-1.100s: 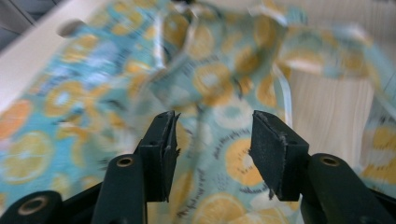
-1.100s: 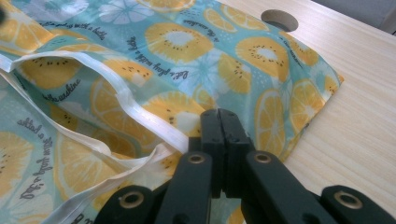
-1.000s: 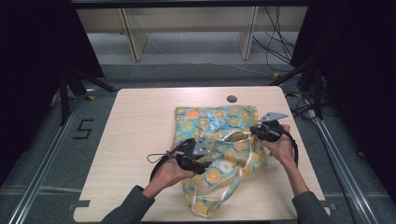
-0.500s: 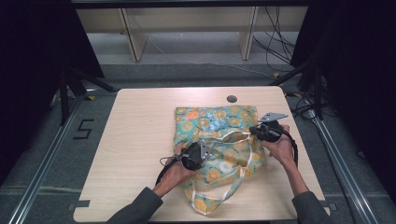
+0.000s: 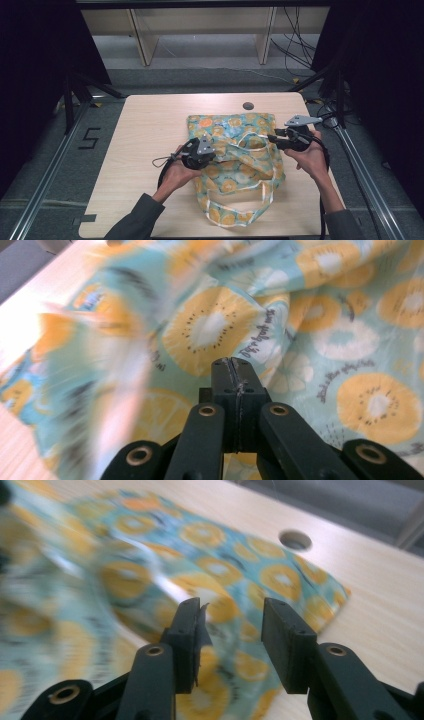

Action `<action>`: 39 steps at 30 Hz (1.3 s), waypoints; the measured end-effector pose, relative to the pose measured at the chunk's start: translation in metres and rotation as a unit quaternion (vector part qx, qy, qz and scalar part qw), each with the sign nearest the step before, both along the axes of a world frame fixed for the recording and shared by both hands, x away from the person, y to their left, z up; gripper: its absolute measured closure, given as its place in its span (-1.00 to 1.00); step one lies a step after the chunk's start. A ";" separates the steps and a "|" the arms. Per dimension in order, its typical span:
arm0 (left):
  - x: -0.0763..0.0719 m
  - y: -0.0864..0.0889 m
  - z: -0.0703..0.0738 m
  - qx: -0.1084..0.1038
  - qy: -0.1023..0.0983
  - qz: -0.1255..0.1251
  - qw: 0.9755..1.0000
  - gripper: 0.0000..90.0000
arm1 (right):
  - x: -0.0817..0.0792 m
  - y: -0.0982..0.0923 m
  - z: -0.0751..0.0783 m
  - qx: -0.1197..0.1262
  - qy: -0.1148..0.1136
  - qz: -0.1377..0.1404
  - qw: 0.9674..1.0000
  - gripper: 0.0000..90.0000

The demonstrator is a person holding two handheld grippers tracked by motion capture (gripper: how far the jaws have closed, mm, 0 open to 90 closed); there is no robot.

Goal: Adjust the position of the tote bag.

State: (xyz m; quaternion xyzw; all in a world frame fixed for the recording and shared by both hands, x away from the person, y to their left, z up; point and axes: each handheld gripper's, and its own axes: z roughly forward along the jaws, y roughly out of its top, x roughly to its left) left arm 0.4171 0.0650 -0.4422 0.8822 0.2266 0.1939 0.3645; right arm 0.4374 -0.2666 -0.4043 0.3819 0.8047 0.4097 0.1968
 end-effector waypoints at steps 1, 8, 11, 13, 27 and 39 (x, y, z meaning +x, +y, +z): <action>0.001 0.001 0.002 -0.004 0.002 0.001 1.000 0.99 | -0.008 0.003 0.007 0.005 -0.001 0.013 1.000 0.32; 0.008 0.005 0.009 -0.026 -0.001 0.002 1.000 0.99 | -0.043 0.048 0.006 -0.041 0.015 0.108 0.993 0.29; 0.011 0.006 0.011 -0.039 0.006 0.008 0.999 0.99 | -0.041 0.069 -0.015 -0.099 0.021 0.110 0.989 0.24; 0.013 0.007 0.012 -0.039 0.002 0.008 0.999 0.99 | -0.040 0.080 -0.028 -0.128 0.034 0.106 0.986 0.22; 0.014 0.012 -0.004 -0.027 0.019 -0.002 0.999 0.75 | -0.029 0.057 -0.022 -0.113 0.010 0.093 0.989 1.00; -0.010 -0.031 -0.029 0.074 -0.019 -0.007 0.997 -0.21 | -0.038 0.056 -0.004 -0.072 0.002 0.109 0.991 1.00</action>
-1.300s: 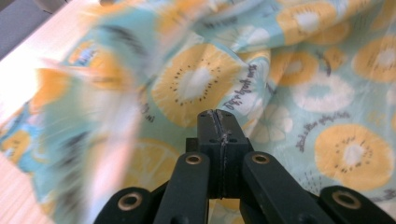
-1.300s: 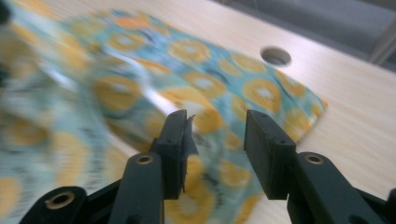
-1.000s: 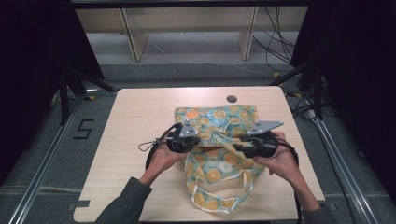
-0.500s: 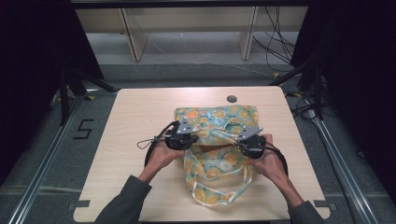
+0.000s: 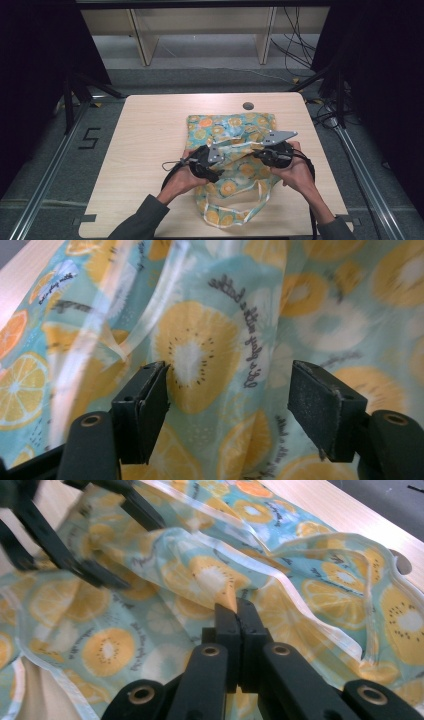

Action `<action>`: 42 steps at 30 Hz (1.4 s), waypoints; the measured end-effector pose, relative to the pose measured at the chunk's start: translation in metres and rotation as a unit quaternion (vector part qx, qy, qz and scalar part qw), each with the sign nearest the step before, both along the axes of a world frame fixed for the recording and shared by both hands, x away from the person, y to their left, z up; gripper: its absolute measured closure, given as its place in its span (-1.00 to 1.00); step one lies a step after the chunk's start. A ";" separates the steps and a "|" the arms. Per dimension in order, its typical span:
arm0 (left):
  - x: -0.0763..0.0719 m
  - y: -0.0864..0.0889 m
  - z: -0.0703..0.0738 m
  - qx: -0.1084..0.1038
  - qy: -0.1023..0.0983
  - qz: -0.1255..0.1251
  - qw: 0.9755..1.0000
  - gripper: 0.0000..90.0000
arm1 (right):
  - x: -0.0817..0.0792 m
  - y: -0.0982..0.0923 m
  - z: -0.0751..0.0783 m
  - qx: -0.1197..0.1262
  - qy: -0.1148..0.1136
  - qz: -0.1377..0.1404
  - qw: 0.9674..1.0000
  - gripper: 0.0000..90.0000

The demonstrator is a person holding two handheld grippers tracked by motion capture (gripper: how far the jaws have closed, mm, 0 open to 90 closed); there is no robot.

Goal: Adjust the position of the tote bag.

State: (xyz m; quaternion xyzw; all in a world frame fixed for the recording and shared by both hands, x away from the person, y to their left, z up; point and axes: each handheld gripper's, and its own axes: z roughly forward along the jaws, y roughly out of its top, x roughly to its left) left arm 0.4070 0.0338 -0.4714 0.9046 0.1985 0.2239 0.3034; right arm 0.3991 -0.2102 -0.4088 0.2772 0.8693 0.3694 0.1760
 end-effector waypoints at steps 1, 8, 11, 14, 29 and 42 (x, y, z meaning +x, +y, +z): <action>0.000 0.000 -0.001 0.019 -0.014 -0.002 1.000 0.00 | -0.001 0.001 0.001 0.002 0.000 0.003 1.000 1.00; -0.001 0.017 0.012 -0.030 0.016 -0.019 0.999 0.96 | -0.009 -0.004 0.018 0.008 -0.006 0.015 1.000 1.00; -0.008 0.020 0.032 -0.046 0.016 -0.039 0.998 0.98 | -0.011 -0.010 0.029 0.019 -0.016 0.020 0.999 1.00; -0.014 0.026 0.060 -0.069 0.002 -0.047 0.997 0.98 | -0.016 -0.018 0.042 0.027 -0.028 0.024 0.999 1.00; 0.017 0.045 0.112 -0.123 -0.005 -0.003 0.992 0.97 | -0.005 -0.008 0.071 0.011 -0.091 0.011 0.996 1.00; 0.107 0.039 0.031 -0.069 0.122 0.077 0.987 0.94 | 0.088 -0.004 -0.005 -0.057 0.027 -0.068 0.996 0.76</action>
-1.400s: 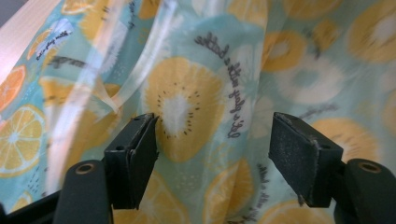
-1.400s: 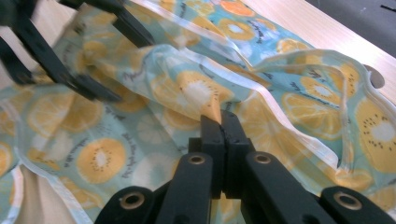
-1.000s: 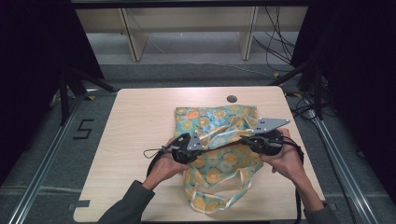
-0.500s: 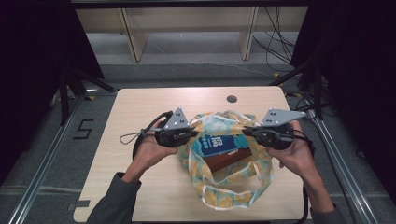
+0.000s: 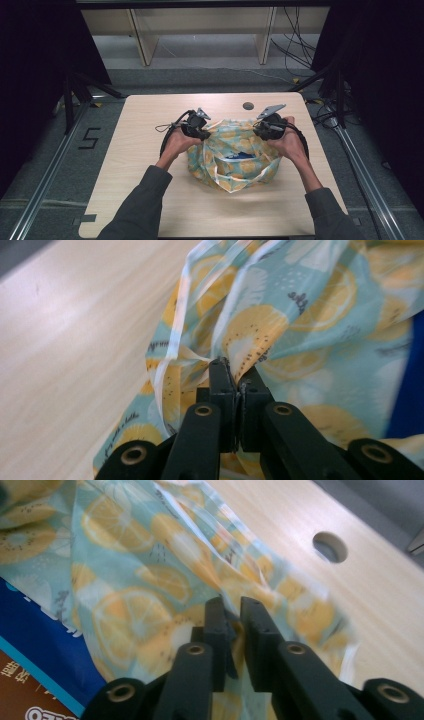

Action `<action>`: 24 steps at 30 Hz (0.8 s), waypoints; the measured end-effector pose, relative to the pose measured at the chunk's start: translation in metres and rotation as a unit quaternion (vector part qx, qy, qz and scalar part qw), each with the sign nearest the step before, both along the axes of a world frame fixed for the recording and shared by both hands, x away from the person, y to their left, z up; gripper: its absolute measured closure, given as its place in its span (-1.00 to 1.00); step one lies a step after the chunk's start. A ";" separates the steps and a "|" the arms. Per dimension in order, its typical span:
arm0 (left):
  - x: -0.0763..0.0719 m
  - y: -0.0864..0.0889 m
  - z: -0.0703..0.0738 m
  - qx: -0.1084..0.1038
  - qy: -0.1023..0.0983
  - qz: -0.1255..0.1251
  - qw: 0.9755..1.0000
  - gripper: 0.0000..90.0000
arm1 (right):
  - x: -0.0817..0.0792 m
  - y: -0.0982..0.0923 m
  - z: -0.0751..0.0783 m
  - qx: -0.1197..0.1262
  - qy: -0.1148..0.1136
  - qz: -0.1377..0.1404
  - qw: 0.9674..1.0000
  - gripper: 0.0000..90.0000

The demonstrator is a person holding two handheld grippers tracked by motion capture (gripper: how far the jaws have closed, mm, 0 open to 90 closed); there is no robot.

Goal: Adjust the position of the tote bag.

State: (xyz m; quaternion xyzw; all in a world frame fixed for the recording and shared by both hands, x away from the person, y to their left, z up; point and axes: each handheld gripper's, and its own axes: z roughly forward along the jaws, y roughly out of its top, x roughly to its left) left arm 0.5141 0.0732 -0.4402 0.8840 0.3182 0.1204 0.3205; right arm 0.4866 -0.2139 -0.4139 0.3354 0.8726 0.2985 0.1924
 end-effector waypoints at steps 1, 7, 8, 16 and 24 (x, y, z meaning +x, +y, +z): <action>0.002 0.002 -0.003 -0.003 0.009 0.004 1.000 0.94 | -0.002 -0.003 0.001 -0.001 0.004 0.000 1.000 0.76; 0.011 0.011 -0.014 -0.017 0.031 0.020 0.999 0.94 | -0.026 -0.020 0.015 0.095 -0.004 0.018 0.995 0.78; 0.010 0.011 -0.013 -0.008 0.030 0.010 0.999 0.95 | -0.033 -0.018 0.020 0.115 -0.014 0.032 0.993 0.79; 0.005 0.002 -0.002 -0.014 0.015 -0.002 1.000 0.96 | -0.071 0.041 0.032 0.138 0.034 0.165 0.976 0.37; 0.008 0.008 -0.002 -0.040 0.021 0.010 0.999 0.95 | -0.089 0.068 0.006 0.080 0.067 0.207 0.973 0.96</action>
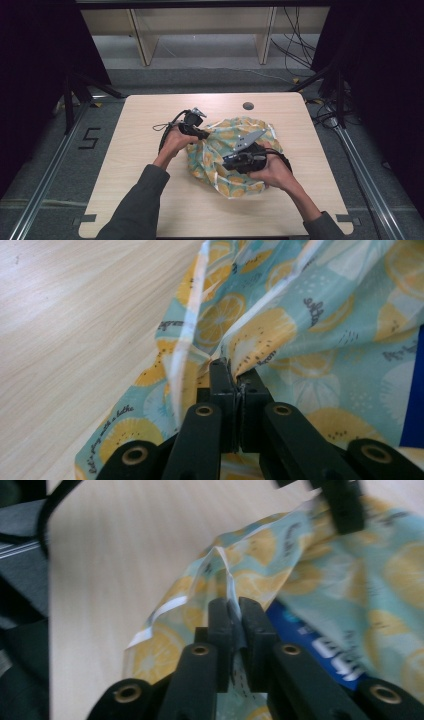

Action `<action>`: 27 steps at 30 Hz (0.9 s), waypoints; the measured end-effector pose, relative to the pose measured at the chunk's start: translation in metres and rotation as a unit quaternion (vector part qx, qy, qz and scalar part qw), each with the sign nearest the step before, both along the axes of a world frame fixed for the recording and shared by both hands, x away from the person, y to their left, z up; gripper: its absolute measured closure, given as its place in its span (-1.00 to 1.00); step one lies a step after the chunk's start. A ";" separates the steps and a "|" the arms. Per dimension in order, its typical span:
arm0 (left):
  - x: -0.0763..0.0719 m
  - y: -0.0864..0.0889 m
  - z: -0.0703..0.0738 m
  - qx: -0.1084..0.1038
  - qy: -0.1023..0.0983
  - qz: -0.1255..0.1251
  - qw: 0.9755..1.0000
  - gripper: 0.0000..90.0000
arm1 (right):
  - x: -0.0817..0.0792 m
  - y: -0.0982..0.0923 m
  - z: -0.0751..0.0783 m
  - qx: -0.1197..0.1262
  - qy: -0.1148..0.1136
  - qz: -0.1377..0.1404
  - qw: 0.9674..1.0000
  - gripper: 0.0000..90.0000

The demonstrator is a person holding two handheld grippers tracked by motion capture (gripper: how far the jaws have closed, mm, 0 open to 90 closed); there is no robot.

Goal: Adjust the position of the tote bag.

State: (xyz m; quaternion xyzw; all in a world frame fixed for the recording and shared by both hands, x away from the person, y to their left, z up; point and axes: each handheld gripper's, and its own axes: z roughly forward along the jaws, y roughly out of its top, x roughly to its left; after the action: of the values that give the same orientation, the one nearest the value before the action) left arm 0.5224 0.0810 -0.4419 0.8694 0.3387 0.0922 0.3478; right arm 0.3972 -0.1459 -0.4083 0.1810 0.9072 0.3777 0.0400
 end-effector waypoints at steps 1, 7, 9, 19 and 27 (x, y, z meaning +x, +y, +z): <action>0.000 0.000 0.000 0.000 0.000 0.000 1.000 0.95 | 0.000 0.000 0.000 0.000 0.000 0.000 1.000 0.96; 0.012 0.001 0.000 -0.003 0.015 0.011 1.000 0.95 | -0.041 0.005 -0.023 -0.005 0.017 0.041 0.999 1.00; 0.018 0.000 0.000 0.000 0.021 0.021 1.000 0.94 | -0.054 0.014 -0.036 -0.009 0.037 0.050 0.998 1.00; 0.026 0.007 -0.012 0.012 0.037 0.033 0.999 0.85 | -0.065 0.020 -0.039 -0.004 0.044 0.059 0.997 0.67; 0.003 0.005 0.015 -0.002 0.009 0.049 0.999 0.14 | -0.028 -0.033 0.028 0.051 -0.090 -0.095 0.990 0.28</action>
State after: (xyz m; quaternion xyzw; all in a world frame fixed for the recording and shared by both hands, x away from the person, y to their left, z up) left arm 0.5258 0.0864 -0.4265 0.8520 0.3840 0.1008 0.3412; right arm 0.3690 -0.1789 -0.3806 0.2333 0.8581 0.4329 0.1477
